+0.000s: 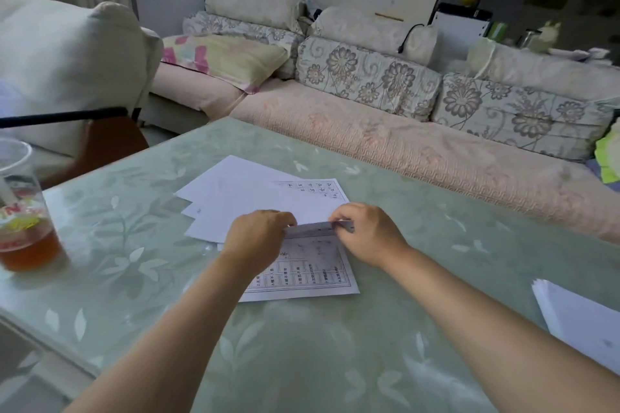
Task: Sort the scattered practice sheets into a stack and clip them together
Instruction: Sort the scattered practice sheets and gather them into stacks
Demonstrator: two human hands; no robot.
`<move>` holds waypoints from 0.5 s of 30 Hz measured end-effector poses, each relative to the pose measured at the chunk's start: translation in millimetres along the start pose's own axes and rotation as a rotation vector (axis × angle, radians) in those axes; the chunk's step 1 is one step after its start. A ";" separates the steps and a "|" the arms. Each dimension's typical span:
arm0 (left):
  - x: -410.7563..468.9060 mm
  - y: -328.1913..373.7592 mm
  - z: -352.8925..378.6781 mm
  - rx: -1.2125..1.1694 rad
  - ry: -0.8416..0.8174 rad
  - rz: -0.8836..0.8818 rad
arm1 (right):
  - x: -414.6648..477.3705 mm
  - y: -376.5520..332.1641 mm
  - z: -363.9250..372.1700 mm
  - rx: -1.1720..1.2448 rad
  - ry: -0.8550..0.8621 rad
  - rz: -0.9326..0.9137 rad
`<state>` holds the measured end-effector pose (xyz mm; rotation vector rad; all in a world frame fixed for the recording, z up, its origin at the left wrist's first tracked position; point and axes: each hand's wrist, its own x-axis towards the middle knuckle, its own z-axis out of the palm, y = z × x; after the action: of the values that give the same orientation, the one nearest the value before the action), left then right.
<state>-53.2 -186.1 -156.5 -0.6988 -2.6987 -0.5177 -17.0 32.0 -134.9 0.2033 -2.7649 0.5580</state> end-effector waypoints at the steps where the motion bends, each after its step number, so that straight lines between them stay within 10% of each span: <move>1: 0.2 -1.0 -2.9 -0.006 0.020 -0.020 | -0.9 0.9 -2.5 0.033 0.032 0.017; 15: -7.4 -20.1 -18.2 -0.009 0.017 -0.119 | -4.2 -15.7 25.7 -0.234 -0.357 0.048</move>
<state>-53.7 -213.0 -148.4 -0.5359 -2.7355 -0.5616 -17.0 7.8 -153.2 0.1993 -3.1573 0.2203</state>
